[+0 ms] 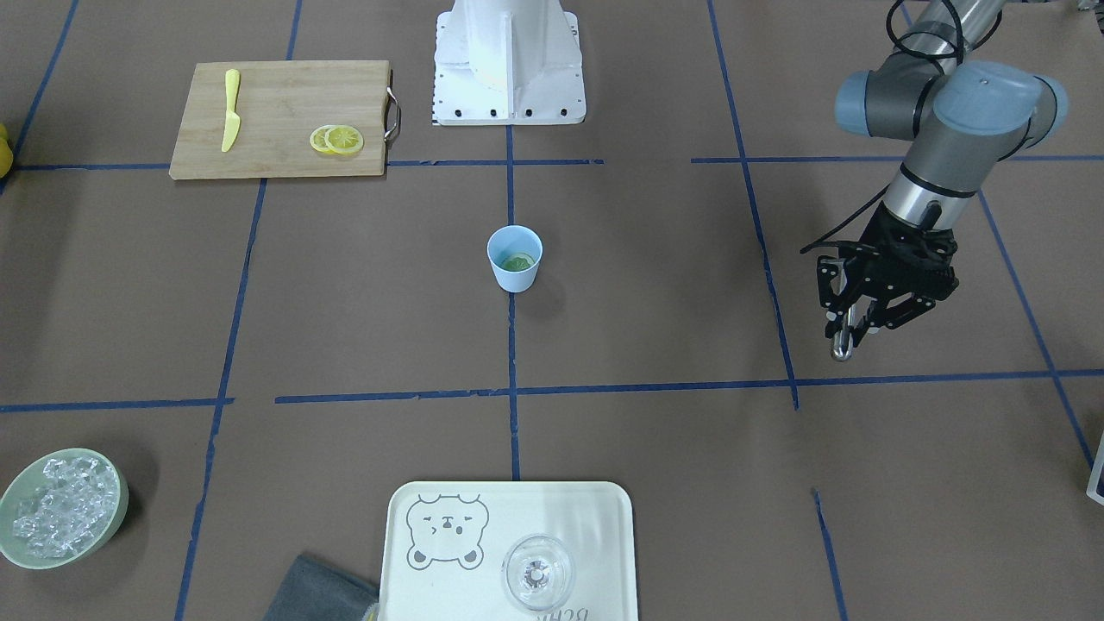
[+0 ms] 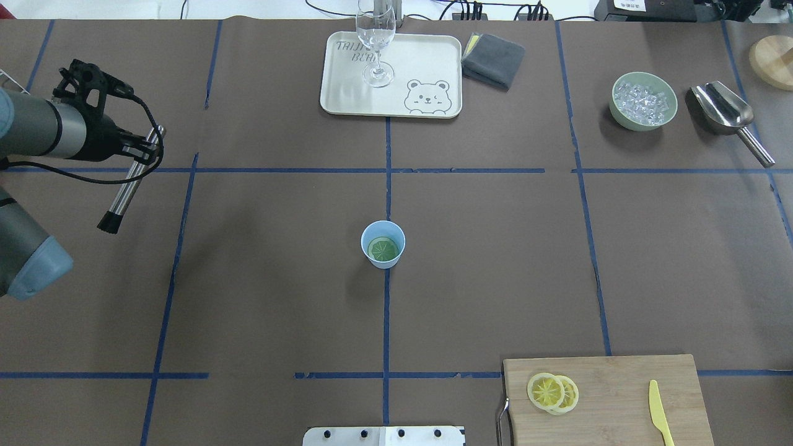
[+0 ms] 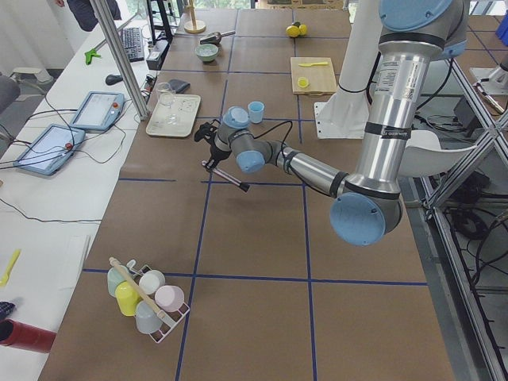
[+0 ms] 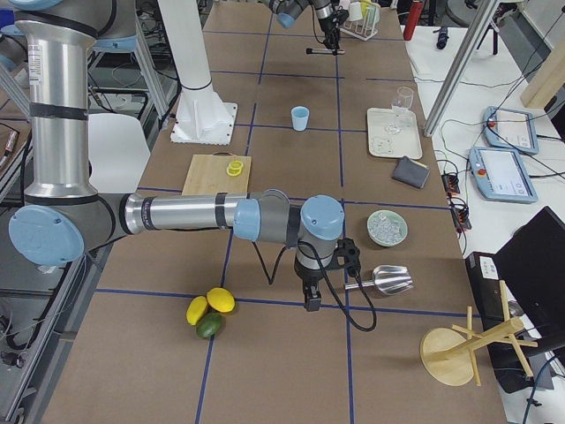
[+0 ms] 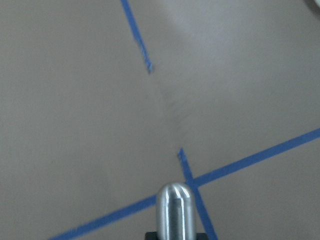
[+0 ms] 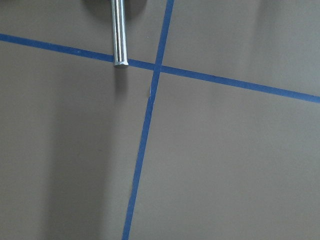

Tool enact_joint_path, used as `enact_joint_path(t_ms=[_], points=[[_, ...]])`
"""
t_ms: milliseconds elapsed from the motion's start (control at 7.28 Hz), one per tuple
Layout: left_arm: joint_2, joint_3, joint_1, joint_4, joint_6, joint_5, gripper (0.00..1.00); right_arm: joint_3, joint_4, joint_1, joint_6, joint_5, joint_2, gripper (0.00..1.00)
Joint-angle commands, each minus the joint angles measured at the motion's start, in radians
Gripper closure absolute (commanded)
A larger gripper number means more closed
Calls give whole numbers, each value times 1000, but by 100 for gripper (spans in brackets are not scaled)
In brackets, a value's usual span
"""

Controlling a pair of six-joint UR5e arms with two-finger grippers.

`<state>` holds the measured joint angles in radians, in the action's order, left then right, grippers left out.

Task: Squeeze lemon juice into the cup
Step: 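Lift the muddler with the left gripper and move it over the cup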

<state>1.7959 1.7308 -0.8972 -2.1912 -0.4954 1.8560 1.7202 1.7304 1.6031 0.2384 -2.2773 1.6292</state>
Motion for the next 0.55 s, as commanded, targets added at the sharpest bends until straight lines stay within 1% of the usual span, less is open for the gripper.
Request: enact_joint_path(t_ms=[0,137,275,412], points=[[112,10,0,-50,28,-26,100,-2,0,17,2,1,17,0],[118,4,1,-196,12,-47,100,-4,0,17,2,1,20,0],[119,-10,13,-378,-8,-104,100,-4,0,17,-1,1,29,0],[120,-20,33,-512,0,-103,100,-4,0,17,-1,2,29,0]])
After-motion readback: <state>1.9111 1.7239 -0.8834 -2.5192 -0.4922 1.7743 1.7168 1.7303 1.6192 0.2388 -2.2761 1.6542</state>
